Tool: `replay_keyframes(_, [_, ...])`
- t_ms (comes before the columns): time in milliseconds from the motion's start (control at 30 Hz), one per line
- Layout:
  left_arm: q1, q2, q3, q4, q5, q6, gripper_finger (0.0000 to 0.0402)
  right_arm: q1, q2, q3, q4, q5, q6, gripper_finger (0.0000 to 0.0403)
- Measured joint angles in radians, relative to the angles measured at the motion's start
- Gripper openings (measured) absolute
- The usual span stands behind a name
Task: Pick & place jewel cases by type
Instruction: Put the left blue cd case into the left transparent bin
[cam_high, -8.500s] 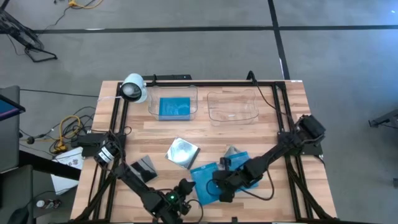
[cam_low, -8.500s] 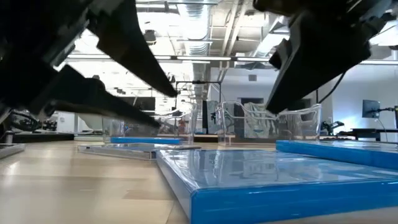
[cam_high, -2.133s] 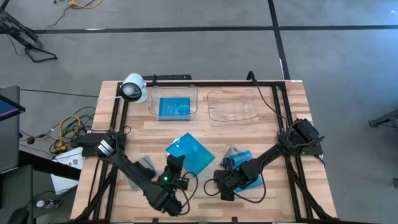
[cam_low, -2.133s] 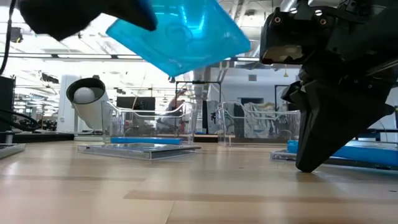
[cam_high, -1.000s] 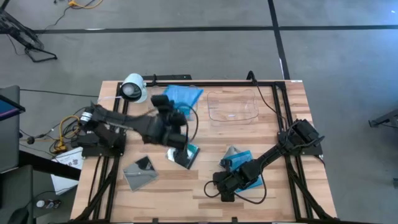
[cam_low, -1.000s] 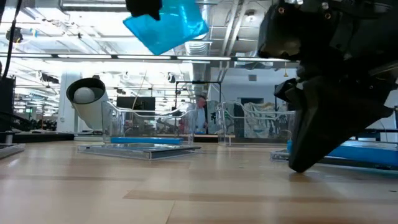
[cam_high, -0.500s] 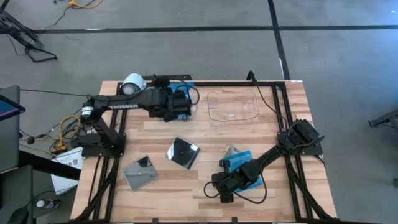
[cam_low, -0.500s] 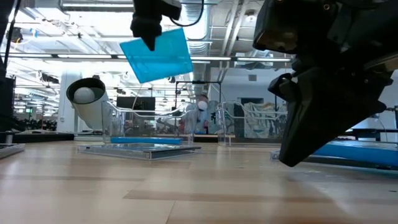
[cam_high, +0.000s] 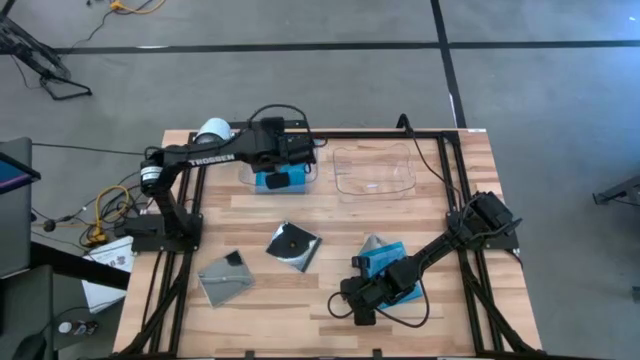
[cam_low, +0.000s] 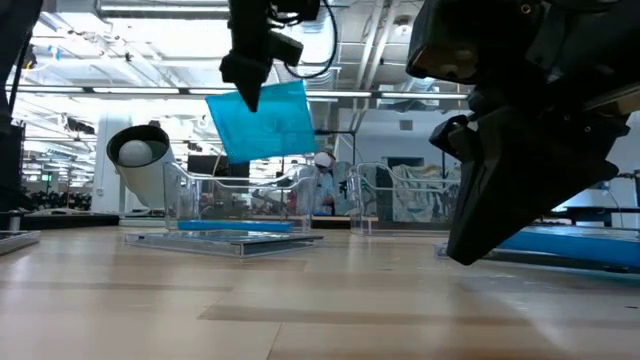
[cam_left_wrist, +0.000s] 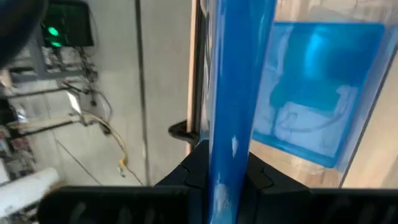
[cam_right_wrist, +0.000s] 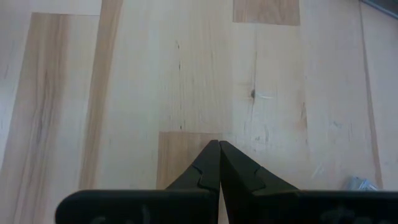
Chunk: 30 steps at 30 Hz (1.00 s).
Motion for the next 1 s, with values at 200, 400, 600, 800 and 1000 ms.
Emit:
replay_keyframes(200, [0.029, -0.002, -0.055, 0.013, 0.051, 0.020, 0.0027, 0.000, 0.000, 0.000, -0.002, 0.000, -0.008, 0.0000])
replay_keyframes(400, [0.044, -0.001, -0.169, 0.068, 0.082, 0.051, 0.0027, -0.008, 0.000, 0.000, -0.002, 0.001, -0.009, 0.0000])
replay_keyframes(600, [0.066, -0.001, -0.246, 0.145, 0.083, 0.081, 0.0027, -0.010, 0.000, 0.000, -0.001, 0.003, -0.009, 0.0000])
replay_keyframes(800, [0.081, -0.002, -0.278, 0.253, 0.101, 0.115, 0.0027, -0.017, 0.000, 0.000, 0.000, 0.003, -0.009, 0.0000])
replay_keyframes(1000, [0.101, -0.002, -0.321, 0.292, 0.126, 0.134, 0.0027, -0.021, 0.000, 0.000, -0.001, 0.003, -0.009, 0.0000])
